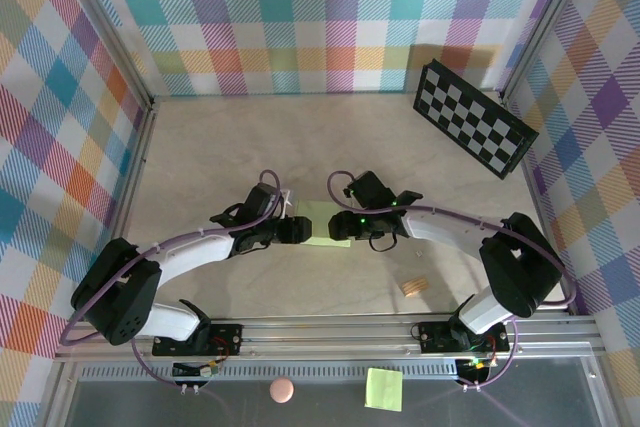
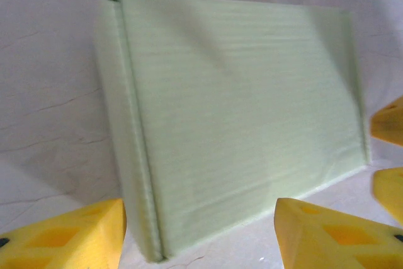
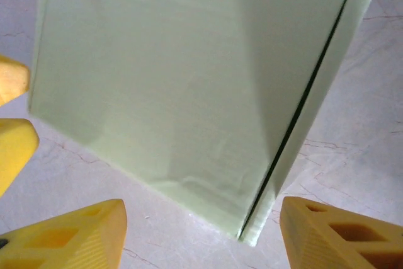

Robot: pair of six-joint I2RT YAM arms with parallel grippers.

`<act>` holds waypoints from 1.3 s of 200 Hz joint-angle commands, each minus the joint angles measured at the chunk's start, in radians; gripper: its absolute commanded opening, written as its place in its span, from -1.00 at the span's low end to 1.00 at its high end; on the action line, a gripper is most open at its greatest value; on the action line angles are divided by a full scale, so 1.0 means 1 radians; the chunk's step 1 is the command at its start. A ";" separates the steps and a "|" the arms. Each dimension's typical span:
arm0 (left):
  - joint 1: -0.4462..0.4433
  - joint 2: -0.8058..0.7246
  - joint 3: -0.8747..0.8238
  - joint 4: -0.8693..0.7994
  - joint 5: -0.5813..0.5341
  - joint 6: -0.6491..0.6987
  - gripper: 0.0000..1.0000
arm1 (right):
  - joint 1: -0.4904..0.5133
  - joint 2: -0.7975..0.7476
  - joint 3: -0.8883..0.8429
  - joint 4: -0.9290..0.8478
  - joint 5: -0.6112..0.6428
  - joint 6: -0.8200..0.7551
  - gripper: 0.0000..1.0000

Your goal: Fold the paper box

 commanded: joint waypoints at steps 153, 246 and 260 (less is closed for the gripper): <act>0.031 0.153 0.196 -0.137 0.000 0.038 -0.24 | -0.073 0.182 0.175 -0.055 -0.092 0.023 -0.26; 0.318 0.031 0.153 -0.171 0.016 0.114 -0.20 | 0.025 0.460 0.562 -0.051 -0.193 0.065 -0.29; 0.388 0.042 0.163 -0.150 0.044 0.122 -0.20 | 0.038 0.528 0.658 -0.033 -0.220 0.083 -0.30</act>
